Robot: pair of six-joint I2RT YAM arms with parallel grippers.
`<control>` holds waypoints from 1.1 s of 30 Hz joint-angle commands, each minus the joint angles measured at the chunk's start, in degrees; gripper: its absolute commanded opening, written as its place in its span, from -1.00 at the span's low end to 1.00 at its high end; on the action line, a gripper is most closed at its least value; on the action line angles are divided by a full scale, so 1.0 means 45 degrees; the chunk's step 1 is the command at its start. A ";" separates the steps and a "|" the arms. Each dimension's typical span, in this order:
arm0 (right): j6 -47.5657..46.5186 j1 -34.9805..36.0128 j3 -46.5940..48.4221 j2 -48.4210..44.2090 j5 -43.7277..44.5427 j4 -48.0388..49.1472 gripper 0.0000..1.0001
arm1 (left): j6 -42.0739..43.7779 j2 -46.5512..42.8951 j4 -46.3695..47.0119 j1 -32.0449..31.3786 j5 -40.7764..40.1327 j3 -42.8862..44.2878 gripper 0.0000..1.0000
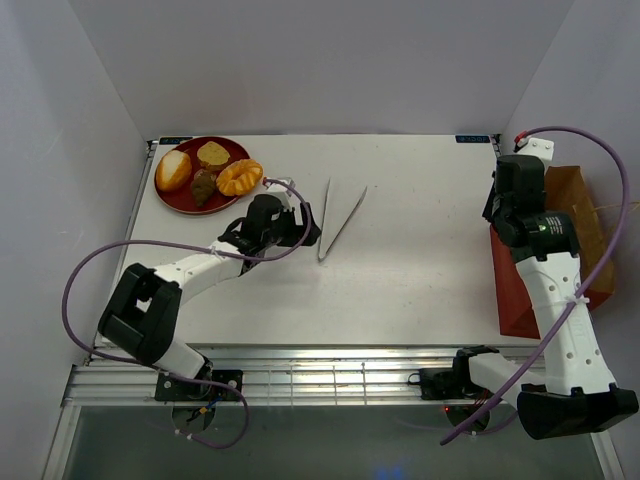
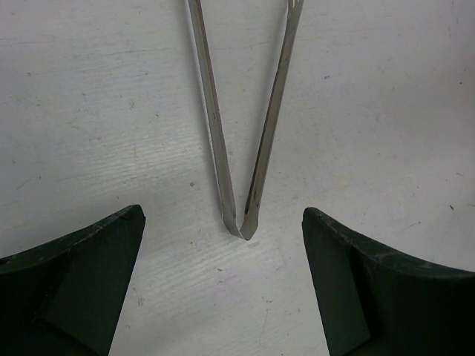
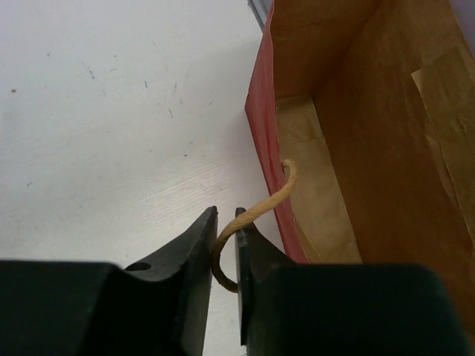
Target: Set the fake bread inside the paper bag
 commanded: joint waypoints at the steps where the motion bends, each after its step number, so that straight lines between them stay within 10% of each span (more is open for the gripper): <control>1: 0.0226 -0.0100 0.0376 0.0186 -0.0480 0.0707 -0.62 | 0.0597 0.0609 -0.0065 -0.0239 -0.0316 0.0942 0.96; 33: -0.0281 -0.0139 0.0435 0.0596 -0.4251 0.2152 -0.80 | 0.2668 0.7271 -0.0534 -0.2466 -0.5298 0.6119 0.79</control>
